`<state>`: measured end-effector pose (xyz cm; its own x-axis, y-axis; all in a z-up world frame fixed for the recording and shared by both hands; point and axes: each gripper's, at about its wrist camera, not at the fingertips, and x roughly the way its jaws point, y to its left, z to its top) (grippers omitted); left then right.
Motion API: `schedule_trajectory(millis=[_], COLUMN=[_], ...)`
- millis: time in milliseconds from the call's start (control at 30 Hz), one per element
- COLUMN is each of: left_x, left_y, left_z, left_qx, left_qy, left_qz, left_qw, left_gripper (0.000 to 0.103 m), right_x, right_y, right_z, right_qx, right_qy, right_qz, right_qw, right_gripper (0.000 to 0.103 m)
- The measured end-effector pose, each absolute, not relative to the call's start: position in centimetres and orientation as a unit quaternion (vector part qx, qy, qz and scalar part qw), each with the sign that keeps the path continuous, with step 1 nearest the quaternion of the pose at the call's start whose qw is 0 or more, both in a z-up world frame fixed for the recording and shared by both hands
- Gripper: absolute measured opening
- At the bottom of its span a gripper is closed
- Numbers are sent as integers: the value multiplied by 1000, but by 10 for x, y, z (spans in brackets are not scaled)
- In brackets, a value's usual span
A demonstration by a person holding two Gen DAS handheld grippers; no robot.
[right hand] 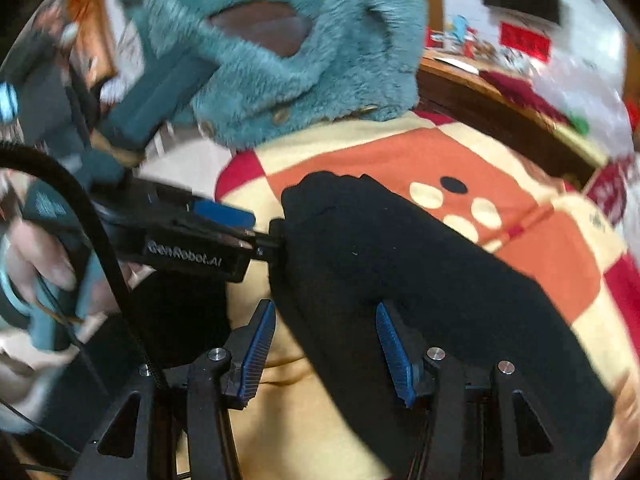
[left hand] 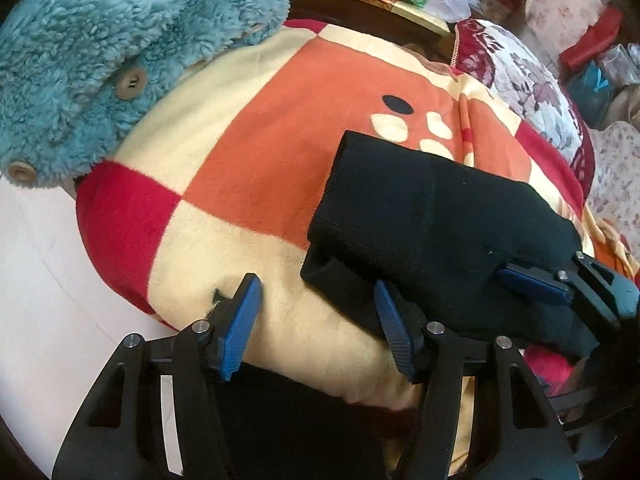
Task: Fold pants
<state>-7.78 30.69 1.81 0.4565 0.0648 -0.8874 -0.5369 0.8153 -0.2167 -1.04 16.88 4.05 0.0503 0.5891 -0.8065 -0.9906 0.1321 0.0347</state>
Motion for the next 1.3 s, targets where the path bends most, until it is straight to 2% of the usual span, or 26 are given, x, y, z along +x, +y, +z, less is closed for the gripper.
schedule_trajectory(millis=[100,200,233,300,333,400,433,533,567,667,733,867,1000,1100,1200,1300], left_x=[-76,-76,-77,-78,-79,-78,-75,-68,-65,-58,-54,-46,-43,-41,-48,-62], left_y=[305,303,304,307,309,310,308,304,302,301,301,308,310,312,318,324], left_z=[18,20,20,19,19,19,20,18,19,25,25,19,31,42,44,43], left_qx=[-238,-237,-238,-247,-253,-257,-251,-238,-229,-215,-212,-235,-231,-214,-225,-245], left_qy=[482,482,480,479,477,471,469,469,467,459,457,461,444,440,440,436], left_qz=[182,174,169,157,152,149,151,139,142,133,120,103,88,81,71,73], left_qw=[823,826,827,828,828,830,833,839,842,852,855,849,861,868,866,863], left_gripper=[58,57,57,57,57,57,57,38,26,9,7,5,5,5,5,5], right_x=[-15,-5,-1,10,19,34,40,46,44,41,43,43,27,14,31,36], right_y=[171,173,172,170,167,163,161,159,158,158,165,190,206,219,208,195], right_z=[35,34,36,40,41,42,41,42,46,58,60,36,27,28,31,40], right_qx=[-323,-309,-300,-283,-263,-225,-206,-170,-159,-146,-147,-164,-159,-210,-148,-145], right_qy=[322,335,342,358,371,396,407,423,414,383,379,432,447,422,450,438], right_qz=[586,581,581,580,582,579,579,588,597,602,602,608,631,616,618,606], right_qw=[670,674,675,675,674,676,675,668,668,685,687,645,614,631,628,648], right_gripper=[50,47,44,27,23,8,8,8,8,19,23,25,30,32,32,35])
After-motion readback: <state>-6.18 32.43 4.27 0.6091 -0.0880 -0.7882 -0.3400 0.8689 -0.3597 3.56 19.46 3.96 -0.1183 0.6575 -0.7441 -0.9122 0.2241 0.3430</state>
